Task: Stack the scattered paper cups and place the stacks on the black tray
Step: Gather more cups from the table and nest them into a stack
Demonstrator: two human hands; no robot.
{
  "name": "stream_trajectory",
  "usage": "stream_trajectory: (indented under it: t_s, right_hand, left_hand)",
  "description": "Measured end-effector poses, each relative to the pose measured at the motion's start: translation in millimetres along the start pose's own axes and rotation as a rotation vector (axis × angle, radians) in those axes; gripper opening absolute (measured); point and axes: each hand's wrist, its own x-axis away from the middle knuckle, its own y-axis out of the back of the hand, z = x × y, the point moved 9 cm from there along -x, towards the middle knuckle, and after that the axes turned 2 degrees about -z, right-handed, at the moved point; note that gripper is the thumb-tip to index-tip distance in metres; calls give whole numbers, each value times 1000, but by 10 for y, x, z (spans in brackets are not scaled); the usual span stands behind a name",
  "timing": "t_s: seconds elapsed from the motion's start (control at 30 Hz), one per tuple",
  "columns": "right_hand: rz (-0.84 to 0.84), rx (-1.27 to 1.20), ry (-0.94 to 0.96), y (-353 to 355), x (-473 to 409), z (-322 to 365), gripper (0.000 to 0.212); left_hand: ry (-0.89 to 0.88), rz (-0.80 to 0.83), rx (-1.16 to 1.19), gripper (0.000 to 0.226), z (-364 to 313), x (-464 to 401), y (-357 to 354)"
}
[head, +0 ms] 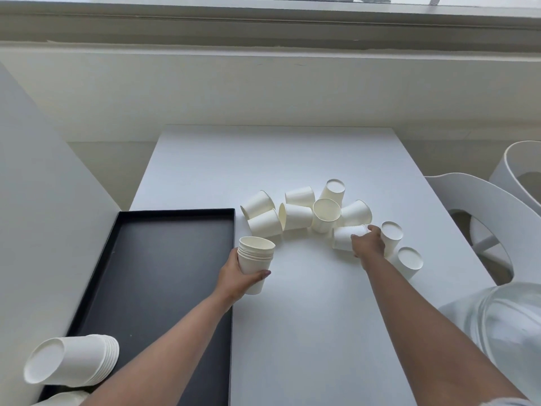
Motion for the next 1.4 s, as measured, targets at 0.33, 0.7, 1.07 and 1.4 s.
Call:
stream_trajectory:
  t_s: [0.33,0.7,1.07,1.4]
  right_hand:
    - [-270,-65,-40,173,269,-110,30]
    - [-188,-500,629,52,1128,956,17]
    - [205,-308,912,-465,1689,1074,16]
    - [282,-192,947,-561,1797,965,18]
  left_hand:
    - [4,-1,9,57,-1,-7,-35]
    - [-23,21,22,54,-116,85,-74]
    - [-86,25,59,60,-175,129,-35]
    - [-141,1,32,56,-273,131,-44]
